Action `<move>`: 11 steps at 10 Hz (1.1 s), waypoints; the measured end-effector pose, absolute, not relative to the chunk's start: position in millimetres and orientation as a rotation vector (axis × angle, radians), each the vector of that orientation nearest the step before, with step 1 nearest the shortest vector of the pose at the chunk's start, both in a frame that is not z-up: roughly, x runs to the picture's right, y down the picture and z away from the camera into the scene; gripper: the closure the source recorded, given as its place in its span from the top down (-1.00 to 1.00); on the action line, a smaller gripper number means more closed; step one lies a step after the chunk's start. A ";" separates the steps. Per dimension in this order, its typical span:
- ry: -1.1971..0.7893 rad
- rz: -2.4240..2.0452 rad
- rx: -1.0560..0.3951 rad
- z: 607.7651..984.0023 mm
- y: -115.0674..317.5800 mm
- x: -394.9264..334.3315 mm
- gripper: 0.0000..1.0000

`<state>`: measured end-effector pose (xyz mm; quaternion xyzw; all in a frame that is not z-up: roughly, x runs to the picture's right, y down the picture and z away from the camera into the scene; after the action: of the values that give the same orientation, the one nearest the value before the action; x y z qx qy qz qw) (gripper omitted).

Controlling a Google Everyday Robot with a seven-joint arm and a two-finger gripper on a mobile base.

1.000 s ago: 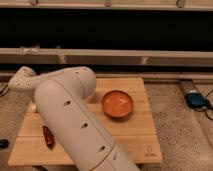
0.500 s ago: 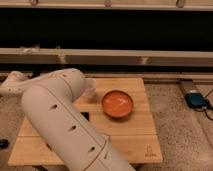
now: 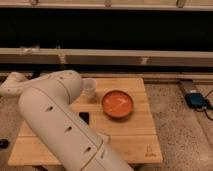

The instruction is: Stand the bottle upright

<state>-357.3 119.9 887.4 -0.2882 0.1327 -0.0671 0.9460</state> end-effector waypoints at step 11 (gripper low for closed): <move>0.256 -0.095 -0.568 887.1 112.9 -373.6 -0.69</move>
<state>-373.6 112.9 887.1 -0.2794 0.1258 -0.0466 0.9508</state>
